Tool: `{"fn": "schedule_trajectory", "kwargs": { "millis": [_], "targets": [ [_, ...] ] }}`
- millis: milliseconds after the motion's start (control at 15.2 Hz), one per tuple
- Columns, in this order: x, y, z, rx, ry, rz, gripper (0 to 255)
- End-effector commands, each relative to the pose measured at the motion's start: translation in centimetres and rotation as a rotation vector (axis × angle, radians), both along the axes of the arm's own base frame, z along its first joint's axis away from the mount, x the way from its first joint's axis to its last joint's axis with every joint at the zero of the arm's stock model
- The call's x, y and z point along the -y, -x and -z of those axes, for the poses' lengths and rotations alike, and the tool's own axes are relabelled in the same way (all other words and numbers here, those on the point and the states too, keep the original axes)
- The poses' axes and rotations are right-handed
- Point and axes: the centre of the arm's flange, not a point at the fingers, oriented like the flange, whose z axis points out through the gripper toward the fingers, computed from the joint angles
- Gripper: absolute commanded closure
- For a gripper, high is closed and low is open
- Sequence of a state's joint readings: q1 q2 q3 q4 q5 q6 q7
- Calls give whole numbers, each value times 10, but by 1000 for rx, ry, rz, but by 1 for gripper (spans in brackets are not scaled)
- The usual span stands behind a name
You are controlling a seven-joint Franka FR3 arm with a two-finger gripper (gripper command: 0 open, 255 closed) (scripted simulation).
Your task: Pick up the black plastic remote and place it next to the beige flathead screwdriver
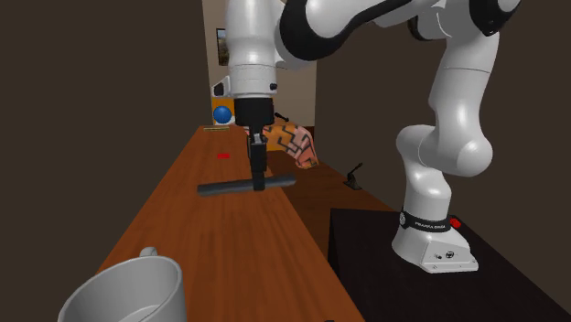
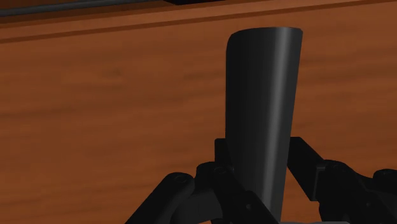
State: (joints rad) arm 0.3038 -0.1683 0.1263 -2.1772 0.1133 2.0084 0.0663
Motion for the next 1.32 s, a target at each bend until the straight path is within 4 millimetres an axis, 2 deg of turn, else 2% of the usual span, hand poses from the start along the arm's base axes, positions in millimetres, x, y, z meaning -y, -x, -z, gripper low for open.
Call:
{"fn": "schedule_trajectory", "kwargs": {
  "millis": [0,1254],
  "targets": [
    [-24,11,2,0,0,2,255],
    [-255,110,2,0,0,2,255]
  ]
}}
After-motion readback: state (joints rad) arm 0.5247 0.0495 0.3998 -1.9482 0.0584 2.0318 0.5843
